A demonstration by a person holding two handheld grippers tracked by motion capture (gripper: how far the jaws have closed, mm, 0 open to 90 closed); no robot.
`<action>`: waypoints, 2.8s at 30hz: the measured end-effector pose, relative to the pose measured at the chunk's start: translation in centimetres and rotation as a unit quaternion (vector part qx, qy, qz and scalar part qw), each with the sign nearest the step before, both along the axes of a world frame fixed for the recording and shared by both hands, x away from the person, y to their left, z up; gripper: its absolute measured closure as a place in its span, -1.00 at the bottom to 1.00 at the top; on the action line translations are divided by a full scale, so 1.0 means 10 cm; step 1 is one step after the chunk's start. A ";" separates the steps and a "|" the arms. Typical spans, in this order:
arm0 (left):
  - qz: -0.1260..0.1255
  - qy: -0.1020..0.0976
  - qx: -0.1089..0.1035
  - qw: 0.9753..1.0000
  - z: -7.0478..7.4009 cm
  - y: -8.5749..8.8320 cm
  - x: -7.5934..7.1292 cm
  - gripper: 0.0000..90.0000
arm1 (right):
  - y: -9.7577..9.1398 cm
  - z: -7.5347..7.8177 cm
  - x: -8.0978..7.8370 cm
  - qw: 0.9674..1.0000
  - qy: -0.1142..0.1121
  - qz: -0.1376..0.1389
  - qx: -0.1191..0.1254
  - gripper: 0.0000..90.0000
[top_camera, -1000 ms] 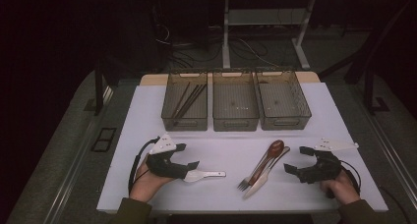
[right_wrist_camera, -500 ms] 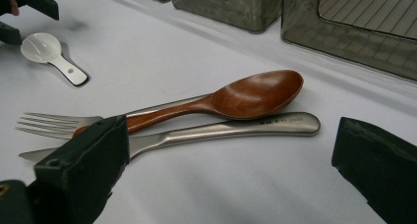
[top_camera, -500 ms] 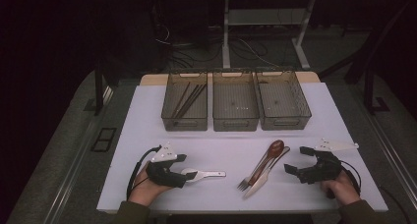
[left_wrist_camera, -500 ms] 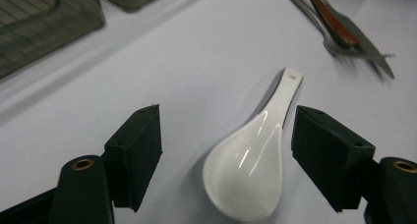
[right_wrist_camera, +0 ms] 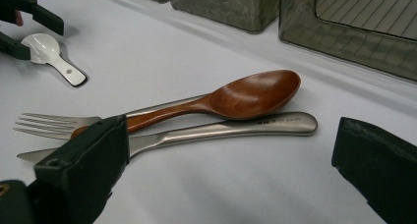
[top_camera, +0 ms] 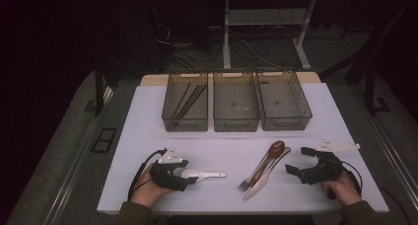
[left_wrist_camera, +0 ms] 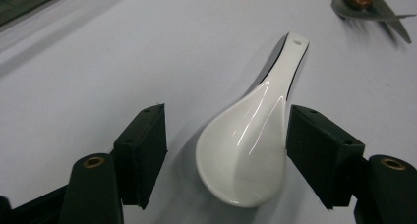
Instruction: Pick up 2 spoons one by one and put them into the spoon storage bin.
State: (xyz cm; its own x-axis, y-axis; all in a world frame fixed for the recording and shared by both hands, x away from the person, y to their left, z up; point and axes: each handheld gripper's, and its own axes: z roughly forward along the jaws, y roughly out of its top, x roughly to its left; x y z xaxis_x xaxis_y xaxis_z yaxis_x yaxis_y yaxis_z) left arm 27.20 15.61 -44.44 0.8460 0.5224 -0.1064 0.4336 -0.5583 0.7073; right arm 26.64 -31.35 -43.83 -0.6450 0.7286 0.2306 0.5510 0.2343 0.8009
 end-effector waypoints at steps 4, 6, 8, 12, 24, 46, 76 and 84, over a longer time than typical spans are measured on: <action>0.000 0.002 -0.005 1.000 0.00 0.00 0.00 -0.31 | 0.00 0.00 0.00 1.000 0.000 -0.001 0.001 -0.98; 0.001 0.003 -0.006 1.000 0.00 0.00 0.00 -0.31 | 0.00 0.00 0.00 1.000 0.001 -0.001 0.001 -0.98; 0.003 0.006 -0.007 1.000 -0.01 0.00 0.00 -0.29 | 0.00 0.00 0.00 1.000 0.000 0.000 0.001 -0.98; -0.005 0.007 0.012 1.000 -0.02 0.01 0.01 -0.23 | 0.00 0.00 0.00 1.000 0.001 -0.001 0.002 -0.98; -0.042 0.006 0.021 0.999 0.00 0.00 -0.03 0.23 | -0.01 0.01 0.00 1.000 0.000 0.000 0.001 -0.98; -0.060 0.016 0.021 0.998 0.07 -0.01 -0.04 0.78 | 0.00 0.01 0.00 1.000 -0.001 0.002 -0.002 -0.98; 0.006 -0.018 -0.026 0.999 0.23 -0.04 0.04 0.79 | 0.00 0.00 0.00 1.000 -0.002 0.003 -0.001 -0.98; 0.022 -0.043 -0.042 0.998 0.33 -0.07 0.10 0.79 | 0.00 0.00 0.00 1.000 -0.001 0.003 -0.002 -0.98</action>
